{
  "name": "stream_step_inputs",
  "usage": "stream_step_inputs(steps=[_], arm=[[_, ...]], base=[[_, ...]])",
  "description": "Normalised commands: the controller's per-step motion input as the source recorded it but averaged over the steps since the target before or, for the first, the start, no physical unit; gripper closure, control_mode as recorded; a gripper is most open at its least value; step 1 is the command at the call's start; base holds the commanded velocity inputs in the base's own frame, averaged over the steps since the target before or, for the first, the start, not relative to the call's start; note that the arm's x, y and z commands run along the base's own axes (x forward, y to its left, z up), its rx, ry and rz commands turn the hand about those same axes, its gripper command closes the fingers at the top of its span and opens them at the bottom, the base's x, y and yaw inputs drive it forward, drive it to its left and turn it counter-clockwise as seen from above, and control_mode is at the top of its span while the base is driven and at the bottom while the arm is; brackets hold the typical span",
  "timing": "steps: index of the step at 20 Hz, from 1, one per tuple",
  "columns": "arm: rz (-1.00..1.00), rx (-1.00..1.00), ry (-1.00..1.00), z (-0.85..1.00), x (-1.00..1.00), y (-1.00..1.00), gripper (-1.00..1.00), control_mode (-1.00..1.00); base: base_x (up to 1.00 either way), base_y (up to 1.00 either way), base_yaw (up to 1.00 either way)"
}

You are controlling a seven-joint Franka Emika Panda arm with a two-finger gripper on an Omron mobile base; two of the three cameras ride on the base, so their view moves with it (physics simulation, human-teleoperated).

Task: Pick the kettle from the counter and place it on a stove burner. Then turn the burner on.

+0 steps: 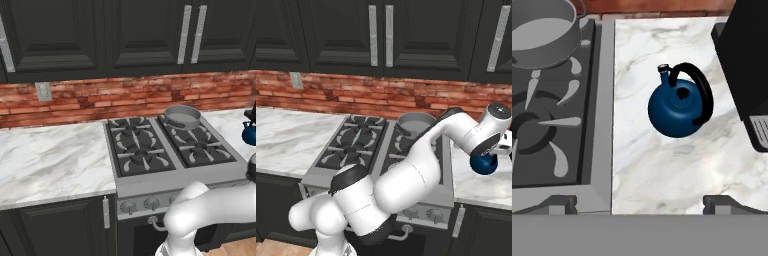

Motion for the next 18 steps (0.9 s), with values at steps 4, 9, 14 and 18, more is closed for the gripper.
stream_step_inputs(steps=[4, 9, 14, 18], arm=[[0.01, 0.0, 0.0, -0.1, 0.27, -0.22, -1.0, -1.0], [0.0, 0.0, 0.0, -0.1, 0.3, -0.11, -1.0, -1.0], [0.0, 0.0, 0.0, -0.21, 0.28, -0.05, -1.0, -1.0], [0.0, 0.0, 0.01, -0.29, 0.18, -0.1, -1.0, -1.0]], base=[[0.0, 0.0, 0.0], [0.0, 0.0, 0.0], [0.0, 0.0, 0.0], [0.0, 0.0, 0.0]])
